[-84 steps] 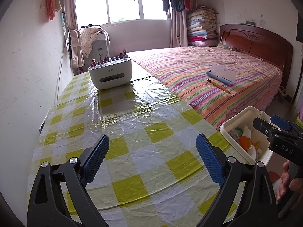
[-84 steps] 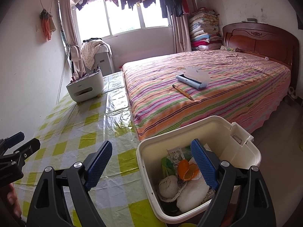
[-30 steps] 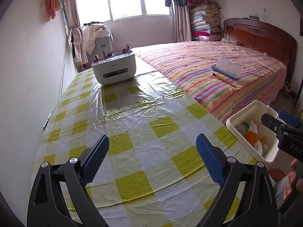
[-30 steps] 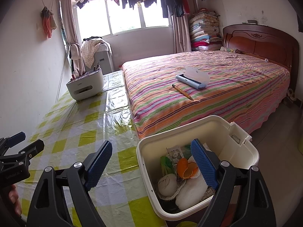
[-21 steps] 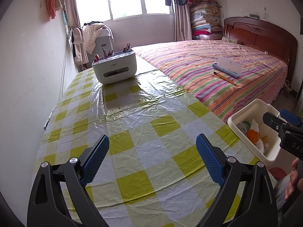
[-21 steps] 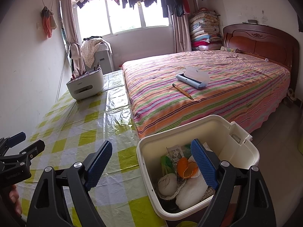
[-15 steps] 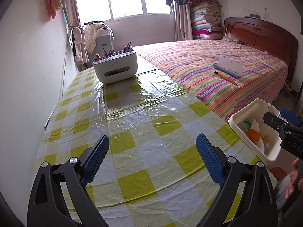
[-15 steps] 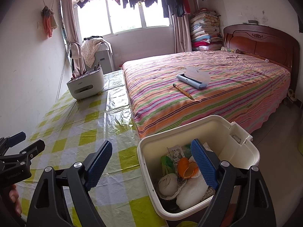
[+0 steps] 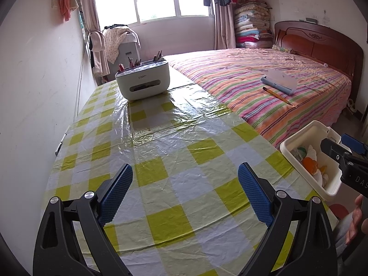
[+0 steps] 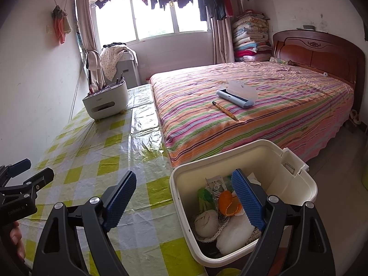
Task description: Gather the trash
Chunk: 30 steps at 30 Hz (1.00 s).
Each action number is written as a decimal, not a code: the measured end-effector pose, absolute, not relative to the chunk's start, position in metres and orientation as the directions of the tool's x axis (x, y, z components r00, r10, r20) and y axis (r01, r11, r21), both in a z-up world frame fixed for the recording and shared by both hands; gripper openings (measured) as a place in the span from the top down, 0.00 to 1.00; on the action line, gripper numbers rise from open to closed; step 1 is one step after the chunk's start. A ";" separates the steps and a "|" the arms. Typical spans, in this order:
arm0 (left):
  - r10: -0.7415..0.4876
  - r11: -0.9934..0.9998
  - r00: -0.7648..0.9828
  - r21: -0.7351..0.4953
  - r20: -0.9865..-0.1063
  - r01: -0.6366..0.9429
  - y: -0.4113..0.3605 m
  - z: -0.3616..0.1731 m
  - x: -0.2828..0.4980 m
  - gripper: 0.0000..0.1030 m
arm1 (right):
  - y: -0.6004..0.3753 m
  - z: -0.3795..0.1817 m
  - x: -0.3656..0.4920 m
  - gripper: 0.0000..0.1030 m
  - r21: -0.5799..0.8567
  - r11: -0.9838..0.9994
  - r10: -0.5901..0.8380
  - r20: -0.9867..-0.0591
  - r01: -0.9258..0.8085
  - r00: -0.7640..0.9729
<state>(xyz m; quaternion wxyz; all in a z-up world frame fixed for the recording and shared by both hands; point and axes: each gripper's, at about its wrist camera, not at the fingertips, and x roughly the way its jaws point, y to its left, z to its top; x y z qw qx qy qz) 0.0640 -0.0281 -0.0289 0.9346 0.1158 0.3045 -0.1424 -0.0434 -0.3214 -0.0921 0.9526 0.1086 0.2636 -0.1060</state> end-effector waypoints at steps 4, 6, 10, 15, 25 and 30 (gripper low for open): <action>-0.196 0.932 0.774 0.130 -0.603 0.337 -0.028 -0.029 0.063 0.11 | -0.321 -0.092 -0.043 0.20 0.150 0.954 -0.144 -0.525 0.258 0.839; -0.195 0.933 0.775 0.129 -0.601 0.335 -0.027 -0.029 0.063 0.11 | -0.321 -0.092 -0.043 0.20 0.150 0.954 -0.144 -0.526 0.258 0.838; -0.193 0.932 0.765 0.128 -0.615 0.338 -0.027 -0.030 0.066 0.11 | -0.321 -0.092 -0.043 0.20 0.151 0.954 -0.143 -0.526 0.257 0.839; -0.175 0.933 0.760 0.142 -0.626 0.332 -0.028 -0.031 0.068 0.11 | -0.321 -0.091 -0.043 0.20 0.151 0.954 -0.144 -0.523 0.258 0.840; -0.161 0.934 0.754 0.147 -0.637 0.324 -0.029 -0.033 0.070 0.11 | -0.321 -0.091 -0.043 0.20 0.156 0.954 -0.140 -0.528 0.258 0.838; -0.155 0.930 0.759 0.166 -0.632 0.328 -0.030 -0.034 0.069 0.11 | -0.321 -0.091 -0.043 0.20 0.155 0.955 -0.138 -0.526 0.254 0.839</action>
